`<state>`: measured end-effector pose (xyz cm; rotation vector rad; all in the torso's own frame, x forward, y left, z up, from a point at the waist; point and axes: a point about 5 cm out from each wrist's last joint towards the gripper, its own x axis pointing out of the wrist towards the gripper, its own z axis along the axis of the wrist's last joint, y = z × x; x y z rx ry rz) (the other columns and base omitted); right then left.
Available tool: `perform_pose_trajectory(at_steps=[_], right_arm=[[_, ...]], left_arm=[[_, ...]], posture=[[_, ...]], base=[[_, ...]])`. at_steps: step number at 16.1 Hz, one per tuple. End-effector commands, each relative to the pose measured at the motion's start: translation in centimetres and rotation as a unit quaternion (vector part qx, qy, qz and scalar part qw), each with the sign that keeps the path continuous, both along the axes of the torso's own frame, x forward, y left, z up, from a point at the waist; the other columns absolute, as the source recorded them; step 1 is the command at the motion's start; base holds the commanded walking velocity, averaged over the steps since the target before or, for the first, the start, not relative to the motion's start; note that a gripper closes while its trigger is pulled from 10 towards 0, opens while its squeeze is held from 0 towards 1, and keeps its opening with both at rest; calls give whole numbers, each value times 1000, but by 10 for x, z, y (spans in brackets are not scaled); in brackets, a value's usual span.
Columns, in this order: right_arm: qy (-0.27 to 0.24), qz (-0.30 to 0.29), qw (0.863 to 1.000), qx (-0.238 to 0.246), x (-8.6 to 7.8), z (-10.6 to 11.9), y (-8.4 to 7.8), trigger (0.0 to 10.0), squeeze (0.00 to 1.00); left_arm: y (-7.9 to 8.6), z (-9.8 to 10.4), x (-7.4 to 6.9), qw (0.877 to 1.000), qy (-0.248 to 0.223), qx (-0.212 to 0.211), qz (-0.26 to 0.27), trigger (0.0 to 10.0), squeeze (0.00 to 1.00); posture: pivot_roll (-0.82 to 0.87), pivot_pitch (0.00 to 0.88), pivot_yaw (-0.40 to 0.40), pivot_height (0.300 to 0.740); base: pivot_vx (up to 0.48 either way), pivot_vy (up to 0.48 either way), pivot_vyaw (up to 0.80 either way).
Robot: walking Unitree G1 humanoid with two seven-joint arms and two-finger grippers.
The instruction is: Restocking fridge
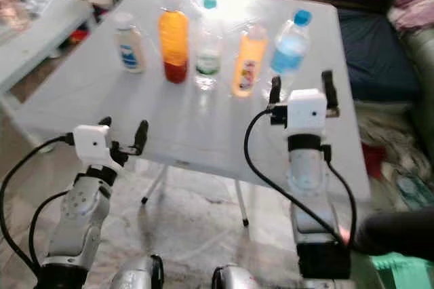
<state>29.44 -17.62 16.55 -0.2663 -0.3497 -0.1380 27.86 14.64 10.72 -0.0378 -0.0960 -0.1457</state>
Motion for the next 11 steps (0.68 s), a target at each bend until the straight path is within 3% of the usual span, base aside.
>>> perform_pose_trajectory(at_steps=[1, 5, 8, 11], right_arm=[[17, 0, 1000, 2, -2, -6, -1, 10000, 0], [33, 23, 999, 4, -6, -14, 6, 10000, 0], [40, 31, 999, 5, -9, -18, 8, 10000, 0], [42, 35, 998, 8, -9, -18, 9, 10000, 0]], left_arm=[[-1, 5, 0, 1000, -10, -2, -6, 10000, 0], [-1, 5, 0, 1000, -11, -5, -7, 10000, 0], [-2, 5, 1, 1000, -11, -4, -10, 10000, 0], [-1, 4, 1, 1000, -9, 1, -7, 10000, 0]], posture=[[101, 114, -48, 740], [98, 115, -49, 740], [95, 115, -49, 740], [95, 115, -50, 740]], base=[[0, 0, -800], [60, 0, -717], [0, 0, 0], [251, 0, 0]])
